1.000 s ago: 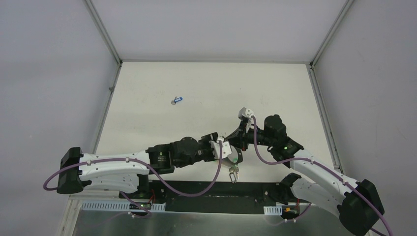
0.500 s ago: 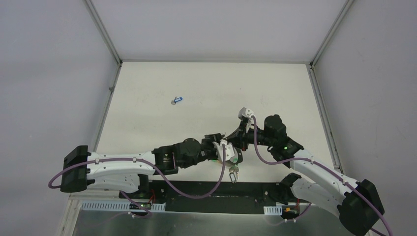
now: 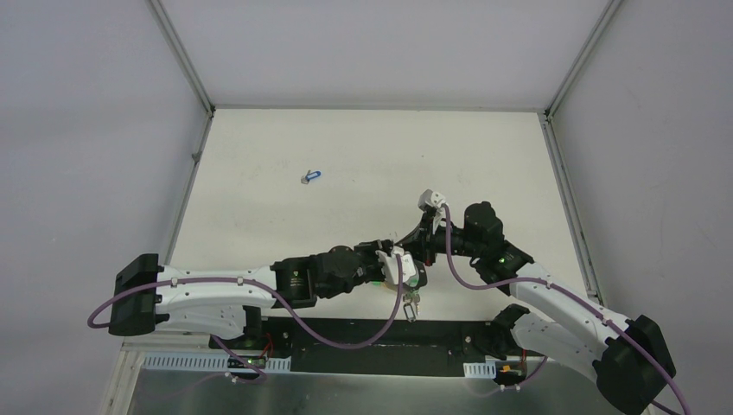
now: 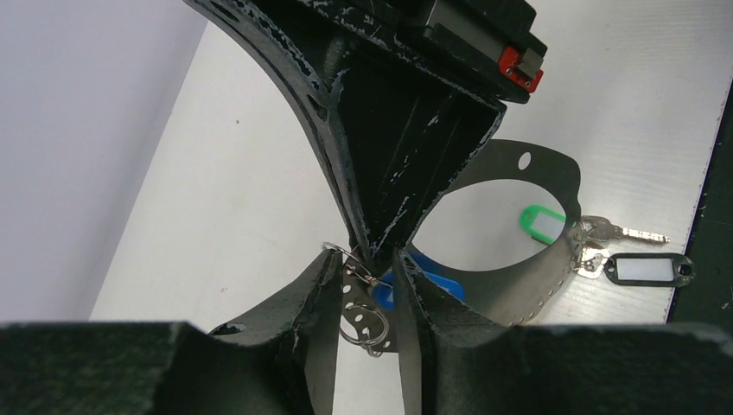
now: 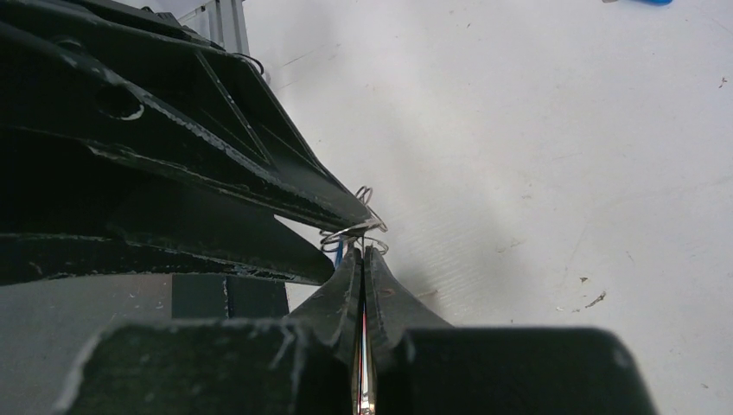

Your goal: Put the keys on the keyring

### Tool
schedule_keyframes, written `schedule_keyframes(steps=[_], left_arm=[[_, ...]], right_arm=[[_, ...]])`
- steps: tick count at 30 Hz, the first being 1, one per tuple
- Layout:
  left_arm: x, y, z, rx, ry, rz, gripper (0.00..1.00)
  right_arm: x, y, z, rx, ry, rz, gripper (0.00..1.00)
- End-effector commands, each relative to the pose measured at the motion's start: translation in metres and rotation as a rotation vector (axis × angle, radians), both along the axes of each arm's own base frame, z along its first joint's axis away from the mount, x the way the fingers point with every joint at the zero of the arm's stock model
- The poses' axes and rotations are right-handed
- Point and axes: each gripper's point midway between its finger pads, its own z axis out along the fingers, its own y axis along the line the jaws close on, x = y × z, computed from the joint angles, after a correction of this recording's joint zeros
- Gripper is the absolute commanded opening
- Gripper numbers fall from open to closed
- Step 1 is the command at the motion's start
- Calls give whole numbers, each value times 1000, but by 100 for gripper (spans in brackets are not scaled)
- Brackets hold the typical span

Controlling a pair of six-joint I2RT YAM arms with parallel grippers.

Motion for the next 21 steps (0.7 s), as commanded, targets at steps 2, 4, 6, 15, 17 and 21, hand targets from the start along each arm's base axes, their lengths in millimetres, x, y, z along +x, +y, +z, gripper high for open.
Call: schedule_keyframes(steps=[2, 4, 6, 15, 17, 21], left_arm=[[-1, 0, 17, -36, 0, 17, 24], [-3, 0, 17, -38, 2, 6, 22], [-4, -1, 18, -39, 3, -1, 18], [-7, 3, 27, -58, 7, -9, 0], [-8, 5, 29, -65, 15, -9, 0], [-10, 10, 33, -82, 35, -3, 0]], right_arm=[[3, 5, 35, 82, -82, 13, 0], [3, 5, 35, 82, -82, 14, 0], [2, 5, 34, 81, -80, 13, 0], [2, 5, 33, 81, -81, 12, 0], [3, 5, 34, 82, -81, 10, 0], [1, 4, 37, 88, -91, 15, 4]])
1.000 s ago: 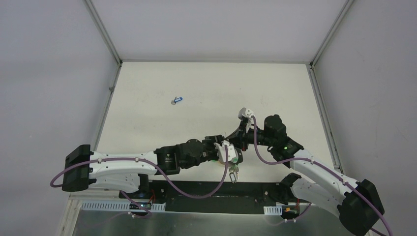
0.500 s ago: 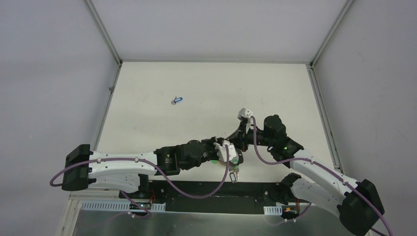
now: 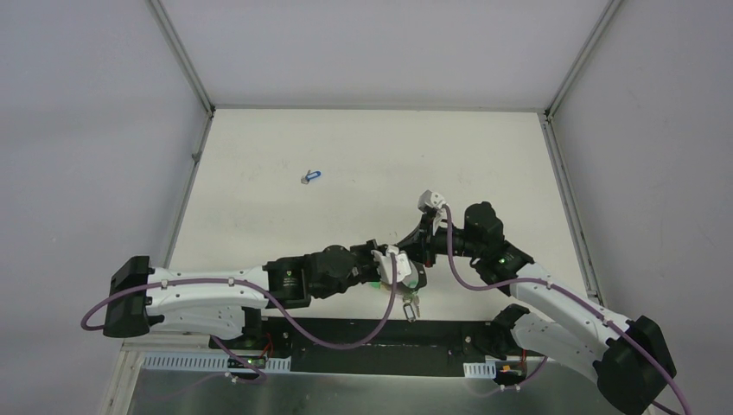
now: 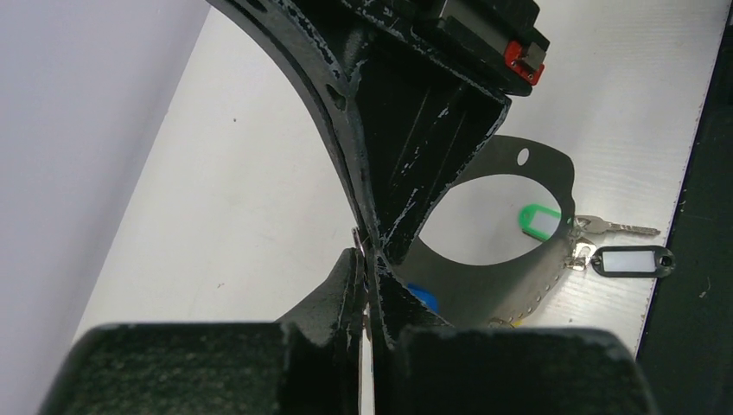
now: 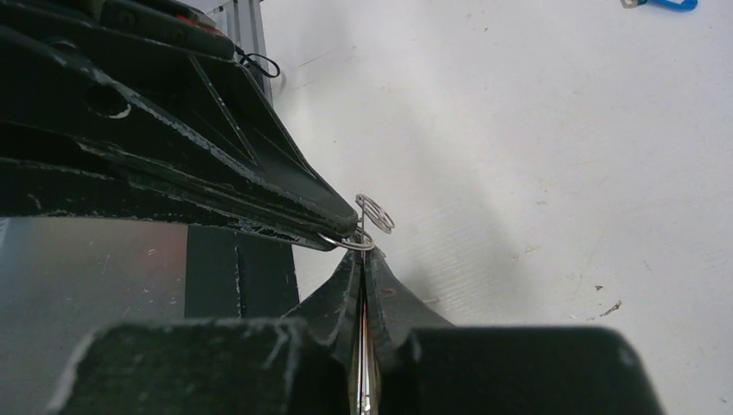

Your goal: Put the keys on the keyring

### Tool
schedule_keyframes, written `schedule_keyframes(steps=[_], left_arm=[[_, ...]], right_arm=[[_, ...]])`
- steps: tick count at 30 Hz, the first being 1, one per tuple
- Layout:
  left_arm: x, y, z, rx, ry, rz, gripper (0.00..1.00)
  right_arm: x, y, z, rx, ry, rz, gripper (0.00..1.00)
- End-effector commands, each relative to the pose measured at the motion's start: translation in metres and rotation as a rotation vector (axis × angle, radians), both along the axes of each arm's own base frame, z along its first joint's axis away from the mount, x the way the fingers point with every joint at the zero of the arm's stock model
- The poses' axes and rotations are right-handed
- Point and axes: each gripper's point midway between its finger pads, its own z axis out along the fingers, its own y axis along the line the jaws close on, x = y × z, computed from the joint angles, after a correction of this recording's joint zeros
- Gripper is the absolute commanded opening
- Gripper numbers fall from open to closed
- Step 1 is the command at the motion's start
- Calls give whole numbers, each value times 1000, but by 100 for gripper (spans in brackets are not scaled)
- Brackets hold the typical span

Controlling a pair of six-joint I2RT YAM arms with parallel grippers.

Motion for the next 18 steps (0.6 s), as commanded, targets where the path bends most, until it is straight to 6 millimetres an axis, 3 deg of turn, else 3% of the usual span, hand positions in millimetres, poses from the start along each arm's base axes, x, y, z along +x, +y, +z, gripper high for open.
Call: schedule_keyframes(steps=[1, 5, 9, 13, 18], left_arm=[[-6, 4, 27, -77, 26, -1, 0], [-9, 9, 32, -92, 44, -4, 0], [-15, 13, 34, -95, 58, -30, 0], [-22, 14, 35, -94, 70, -73, 0], [-36, 10, 39, -97, 71, -167, 0]], right_arm=[[5, 3, 37, 85, -104, -4, 11], [-1, -2, 45, 101, -164, 8, 41], [-7, -11, 53, 94, -277, 17, 57], [-20, -15, 57, 85, -375, 95, 57], [-38, -11, 56, 85, -418, 250, 45]])
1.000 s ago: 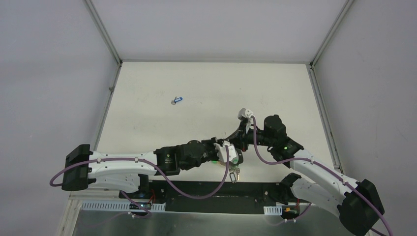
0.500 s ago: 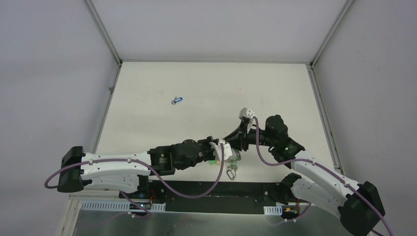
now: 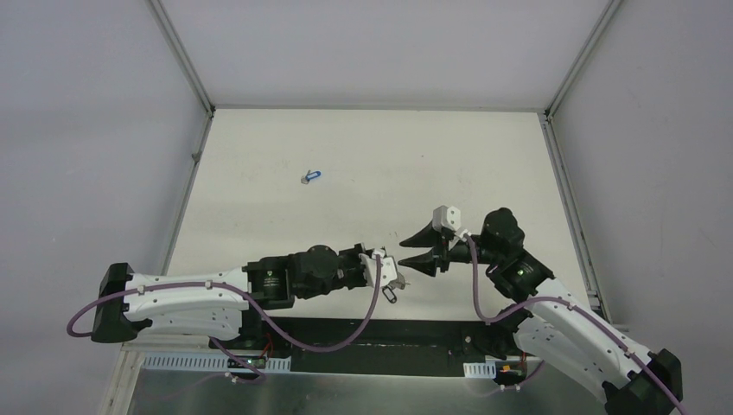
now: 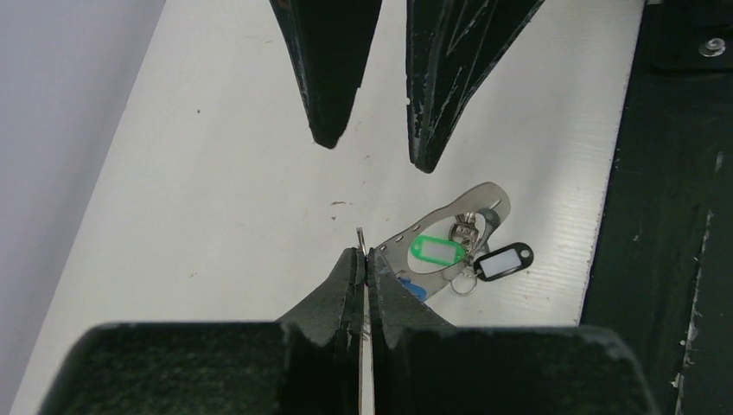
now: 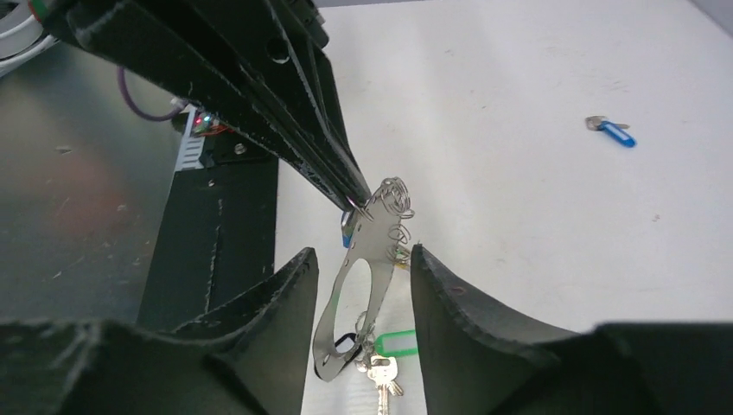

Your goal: Put the keys on the keyring

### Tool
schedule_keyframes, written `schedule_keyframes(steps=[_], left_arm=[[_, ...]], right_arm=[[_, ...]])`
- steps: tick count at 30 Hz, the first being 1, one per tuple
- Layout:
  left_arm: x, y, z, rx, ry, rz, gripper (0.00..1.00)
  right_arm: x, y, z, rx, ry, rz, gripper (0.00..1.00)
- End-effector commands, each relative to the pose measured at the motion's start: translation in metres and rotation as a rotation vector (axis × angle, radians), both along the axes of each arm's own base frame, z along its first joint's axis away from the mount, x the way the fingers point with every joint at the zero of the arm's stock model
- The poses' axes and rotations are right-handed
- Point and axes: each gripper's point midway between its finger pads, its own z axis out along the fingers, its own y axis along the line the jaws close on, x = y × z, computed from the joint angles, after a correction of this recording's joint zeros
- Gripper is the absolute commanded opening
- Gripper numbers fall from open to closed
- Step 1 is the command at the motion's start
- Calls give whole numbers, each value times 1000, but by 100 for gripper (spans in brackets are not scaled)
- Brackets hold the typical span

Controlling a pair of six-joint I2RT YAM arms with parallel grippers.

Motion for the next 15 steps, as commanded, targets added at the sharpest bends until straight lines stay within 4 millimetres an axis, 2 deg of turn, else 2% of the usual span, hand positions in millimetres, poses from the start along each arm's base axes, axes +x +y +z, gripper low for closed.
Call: schedule_keyframes(steps=[1, 6, 12, 15], left_arm=[[-19, -10, 33, -97, 1, -112, 0], [-23, -13, 34, -100, 10, -135, 0], [-24, -18, 34, -95, 13, -151, 0], [-25, -20, 35, -95, 14, -156, 0]], right_arm=[[-17, 5, 15, 4, -111, 161, 42], [-22, 10, 19, 16, -120, 236, 39], [-20, 14, 18, 20, -111, 248, 39], [-21, 17, 17, 27, -103, 268, 33]])
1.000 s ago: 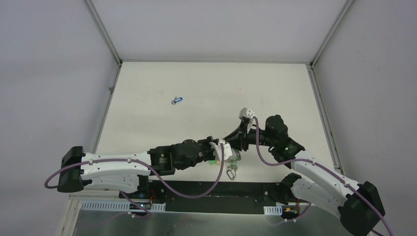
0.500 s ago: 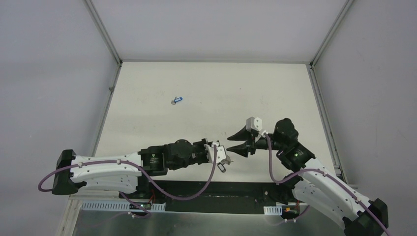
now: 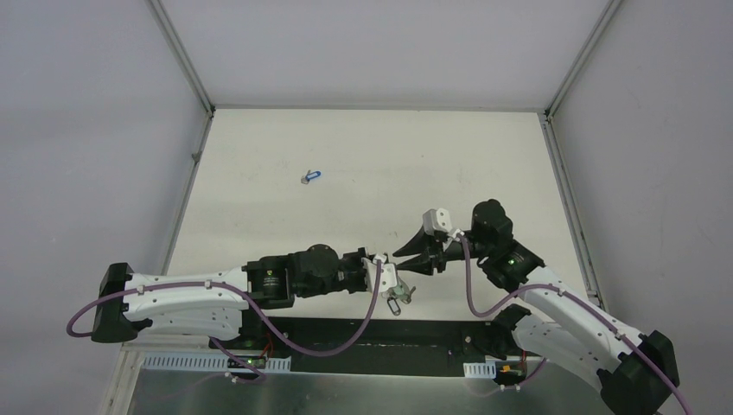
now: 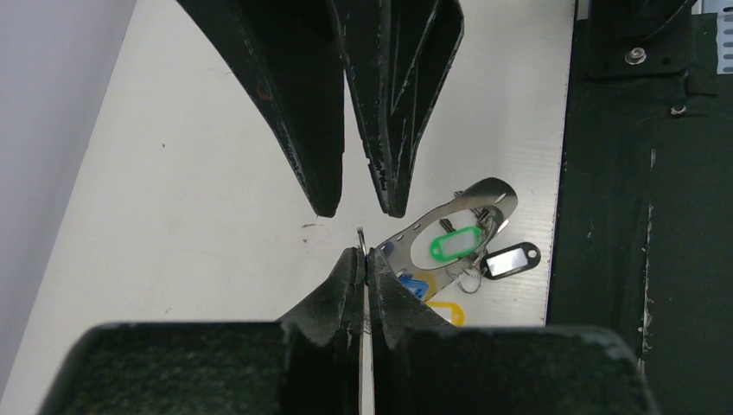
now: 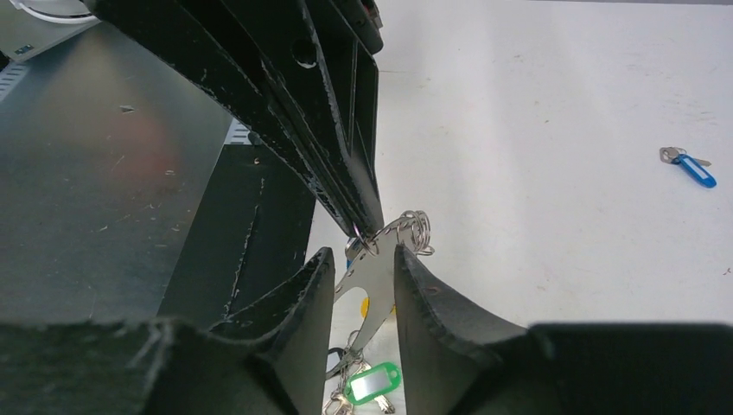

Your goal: Put the keys on the keyring

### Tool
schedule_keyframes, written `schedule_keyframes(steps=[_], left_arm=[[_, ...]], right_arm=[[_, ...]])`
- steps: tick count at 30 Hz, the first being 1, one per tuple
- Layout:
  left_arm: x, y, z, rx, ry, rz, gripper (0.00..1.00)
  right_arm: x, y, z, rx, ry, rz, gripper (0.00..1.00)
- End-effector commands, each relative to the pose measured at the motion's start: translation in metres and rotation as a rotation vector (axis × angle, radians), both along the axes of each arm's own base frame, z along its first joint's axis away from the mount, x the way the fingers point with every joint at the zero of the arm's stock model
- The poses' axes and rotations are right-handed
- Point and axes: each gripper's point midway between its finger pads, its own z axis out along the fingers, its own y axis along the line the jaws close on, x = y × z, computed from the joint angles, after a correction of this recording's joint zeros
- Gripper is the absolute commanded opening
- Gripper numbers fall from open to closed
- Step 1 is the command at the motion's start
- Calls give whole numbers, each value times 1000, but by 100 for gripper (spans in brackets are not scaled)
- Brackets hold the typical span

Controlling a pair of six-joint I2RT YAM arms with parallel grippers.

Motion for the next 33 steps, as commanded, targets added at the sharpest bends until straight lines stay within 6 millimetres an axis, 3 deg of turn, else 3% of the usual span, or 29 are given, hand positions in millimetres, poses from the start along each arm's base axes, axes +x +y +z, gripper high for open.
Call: schedule_keyframes(steps=[1, 9, 12, 15, 23, 24, 27, 33], left_arm=[[-6, -10, 34, -87, -10, -35, 0], [-5, -10, 37, -95, -13, -28, 0], [-5, -10, 37, -94, -11, -26, 0], [-5, -11, 35, -90, -7, -24, 0], [-3, -9, 41, -107, -4, -8, 0], [-2, -9, 43, -114, -3, -2, 1], [0, -7, 51, -136, 0, 14, 19], [6, 3, 68, -196, 21, 76, 36]], right_arm=[[-3, 8, 25, 72, -80, 72, 31], [0, 17, 17, 63, -61, 101, 26], [1, 19, 15, 58, -59, 102, 17], [3, 20, 13, 54, -60, 95, 1], [6, 19, 17, 54, -42, 60, 0], [7, 19, 17, 54, -38, 51, 0], [9, 18, 18, 57, -26, 20, 0], [10, 16, 22, 81, -33, -12, 0]])
